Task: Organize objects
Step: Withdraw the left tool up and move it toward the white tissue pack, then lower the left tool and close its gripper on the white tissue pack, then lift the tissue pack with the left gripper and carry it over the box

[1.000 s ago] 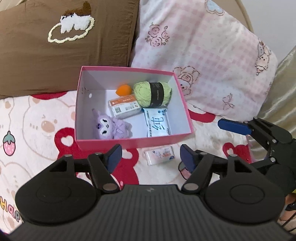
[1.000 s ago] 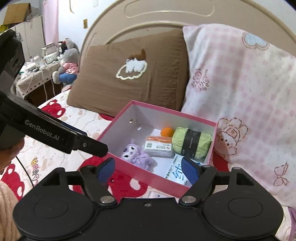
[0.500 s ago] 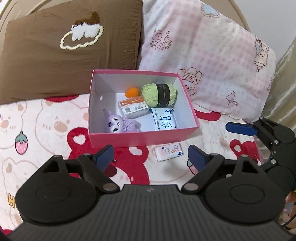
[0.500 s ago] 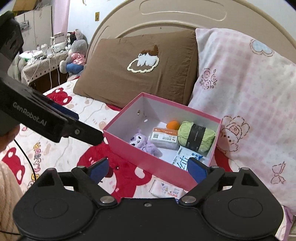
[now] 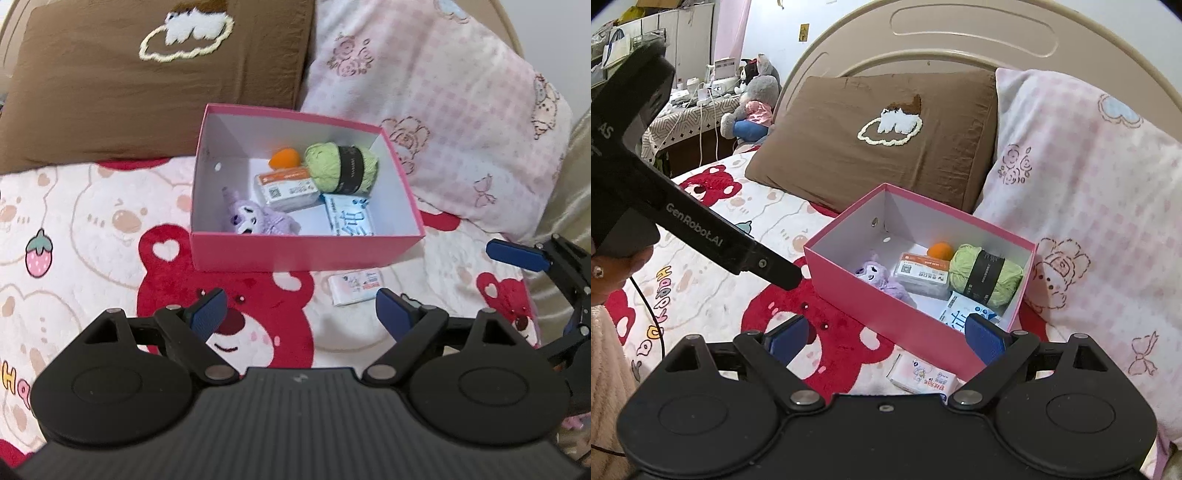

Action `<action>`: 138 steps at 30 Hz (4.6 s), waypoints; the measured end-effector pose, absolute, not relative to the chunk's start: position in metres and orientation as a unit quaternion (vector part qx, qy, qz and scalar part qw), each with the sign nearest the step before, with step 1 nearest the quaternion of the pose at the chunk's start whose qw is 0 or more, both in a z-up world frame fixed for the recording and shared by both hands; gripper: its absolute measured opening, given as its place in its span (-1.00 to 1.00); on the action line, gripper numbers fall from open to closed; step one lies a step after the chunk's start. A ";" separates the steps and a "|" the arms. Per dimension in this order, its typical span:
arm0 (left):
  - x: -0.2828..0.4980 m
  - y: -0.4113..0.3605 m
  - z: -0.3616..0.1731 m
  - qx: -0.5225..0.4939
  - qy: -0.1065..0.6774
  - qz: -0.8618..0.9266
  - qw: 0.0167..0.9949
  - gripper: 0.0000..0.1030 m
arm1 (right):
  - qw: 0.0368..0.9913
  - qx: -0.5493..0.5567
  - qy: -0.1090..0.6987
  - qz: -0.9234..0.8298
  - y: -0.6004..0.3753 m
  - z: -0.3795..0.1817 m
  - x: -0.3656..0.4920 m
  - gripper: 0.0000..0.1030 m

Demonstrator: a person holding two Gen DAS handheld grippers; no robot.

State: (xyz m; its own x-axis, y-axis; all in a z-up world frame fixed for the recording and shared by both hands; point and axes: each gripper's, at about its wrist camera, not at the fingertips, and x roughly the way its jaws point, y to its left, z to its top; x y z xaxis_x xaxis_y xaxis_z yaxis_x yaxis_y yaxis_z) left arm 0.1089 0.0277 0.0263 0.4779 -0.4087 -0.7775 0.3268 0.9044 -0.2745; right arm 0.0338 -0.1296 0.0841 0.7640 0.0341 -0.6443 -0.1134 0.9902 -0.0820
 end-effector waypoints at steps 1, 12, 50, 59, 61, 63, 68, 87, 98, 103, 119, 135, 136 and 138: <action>0.110 0.028 0.024 -0.045 0.468 -0.212 0.857 0.70 | 0.939 -0.050 0.337 0.039 -0.131 0.082 0.034 0.82; 0.108 0.020 0.002 -0.049 0.470 -0.215 0.855 0.66 | 0.937 -0.058 0.340 0.056 -0.109 0.036 0.031 0.82; 0.136 -0.043 -0.132 -0.073 0.478 -0.215 0.849 0.64 | 0.890 -0.019 0.454 -0.035 -0.171 -0.065 0.073 0.81; 0.141 -0.046 -0.148 -0.078 0.462 -0.222 0.855 0.50 | 0.889 -0.030 0.457 -0.016 -0.171 -0.085 0.085 0.71; 0.144 -0.048 -0.151 -0.078 0.463 -0.228 0.853 0.50 | 0.890 -0.035 0.454 -0.013 -0.171 -0.088 0.087 0.71; 0.145 -0.048 -0.152 -0.078 0.454 -0.233 0.856 0.50 | 0.892 -0.041 0.449 -0.012 -0.171 -0.091 0.089 0.71; 0.144 -0.049 -0.149 -0.070 0.424 -0.235 0.872 0.50 | 0.894 -0.043 0.445 -0.017 -0.173 -0.099 0.095 0.71; 0.156 -0.050 -0.165 -0.110 0.426 -0.316 0.841 -0.03 | 0.902 -0.034 0.430 -0.025 -0.166 -0.108 0.106 0.70; 0.144 -0.048 -0.157 -0.115 0.472 -0.316 0.815 -0.04 | 0.901 -0.021 0.434 -0.001 -0.153 -0.107 0.099 0.70; 0.148 -0.035 -0.159 -0.141 0.503 -0.301 0.798 -0.04 | 0.898 0.011 0.439 0.017 -0.153 -0.108 0.096 0.72; 0.154 -0.035 -0.164 -0.119 0.479 -0.283 0.822 -0.48 | 0.899 0.040 0.436 0.004 -0.153 -0.119 0.109 0.75; 0.149 -0.021 -0.159 -0.152 0.509 -0.282 0.799 -0.48 | 0.902 0.027 0.431 -0.004 -0.142 -0.114 0.107 0.71; 0.150 -0.020 -0.158 -0.158 0.511 -0.282 0.796 -0.49 | 0.902 0.030 0.430 -0.002 -0.142 -0.113 0.105 0.71; 0.149 -0.014 -0.156 -0.167 0.515 -0.283 0.792 -0.49 | 0.904 0.033 0.427 0.003 -0.141 -0.109 0.102 0.71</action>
State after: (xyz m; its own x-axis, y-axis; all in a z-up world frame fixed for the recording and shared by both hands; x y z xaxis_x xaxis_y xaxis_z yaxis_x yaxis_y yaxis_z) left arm 0.1494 -0.0142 -0.1560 0.3098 -0.6195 -0.7212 0.2760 0.7845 -0.5553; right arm 0.1024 -0.1412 -0.1093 0.6356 0.0338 -0.7713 0.0224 0.9978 0.0623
